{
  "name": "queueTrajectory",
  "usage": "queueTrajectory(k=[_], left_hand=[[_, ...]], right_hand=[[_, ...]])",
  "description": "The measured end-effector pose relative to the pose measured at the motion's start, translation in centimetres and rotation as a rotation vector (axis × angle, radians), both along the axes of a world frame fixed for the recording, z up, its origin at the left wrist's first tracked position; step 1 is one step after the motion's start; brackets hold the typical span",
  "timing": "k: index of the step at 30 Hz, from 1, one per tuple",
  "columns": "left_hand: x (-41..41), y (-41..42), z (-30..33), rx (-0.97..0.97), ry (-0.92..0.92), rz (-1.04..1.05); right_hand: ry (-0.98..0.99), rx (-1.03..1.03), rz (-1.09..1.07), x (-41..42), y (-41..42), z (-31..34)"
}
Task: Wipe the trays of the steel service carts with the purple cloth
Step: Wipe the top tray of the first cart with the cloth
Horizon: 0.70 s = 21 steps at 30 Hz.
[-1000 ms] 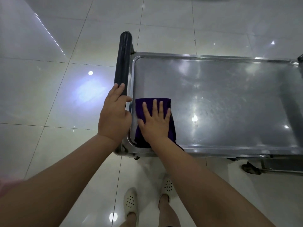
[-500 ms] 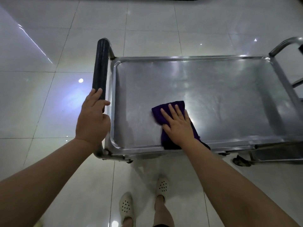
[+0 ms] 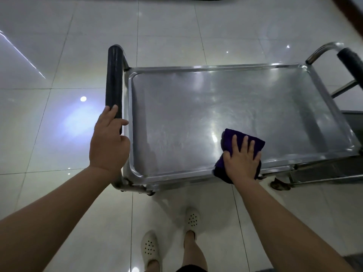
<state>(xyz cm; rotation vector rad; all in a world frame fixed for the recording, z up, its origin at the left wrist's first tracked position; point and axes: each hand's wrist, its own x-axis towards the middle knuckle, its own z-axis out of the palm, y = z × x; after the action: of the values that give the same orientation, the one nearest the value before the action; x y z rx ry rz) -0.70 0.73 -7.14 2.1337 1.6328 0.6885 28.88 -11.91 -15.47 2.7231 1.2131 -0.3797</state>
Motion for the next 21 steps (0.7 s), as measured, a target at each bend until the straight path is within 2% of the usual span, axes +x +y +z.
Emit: queueTrajectory(k=[7,15,19,21], left_hand=[[-0.5,0.2,-0.2,-0.011,-0.069,-0.01],[-1.0,1.1,-0.8,0.048,-0.061,-0.036],[-1.2,1.2,-1.0,0.057,-0.041,-0.053],[-1.1,1.2,-0.9,0.054,-0.024,-0.055]], right_hand=[[0.024,0.028,0.245,-10.4,2.1,-0.5],[0.165,0.12,0.508,-21.1,3.7,-1.1],[0.222,0.194,0.58,-22.4,3.0,-1.3],[0.228,0.172,0.693,-21.3,2.3,-1.7]])
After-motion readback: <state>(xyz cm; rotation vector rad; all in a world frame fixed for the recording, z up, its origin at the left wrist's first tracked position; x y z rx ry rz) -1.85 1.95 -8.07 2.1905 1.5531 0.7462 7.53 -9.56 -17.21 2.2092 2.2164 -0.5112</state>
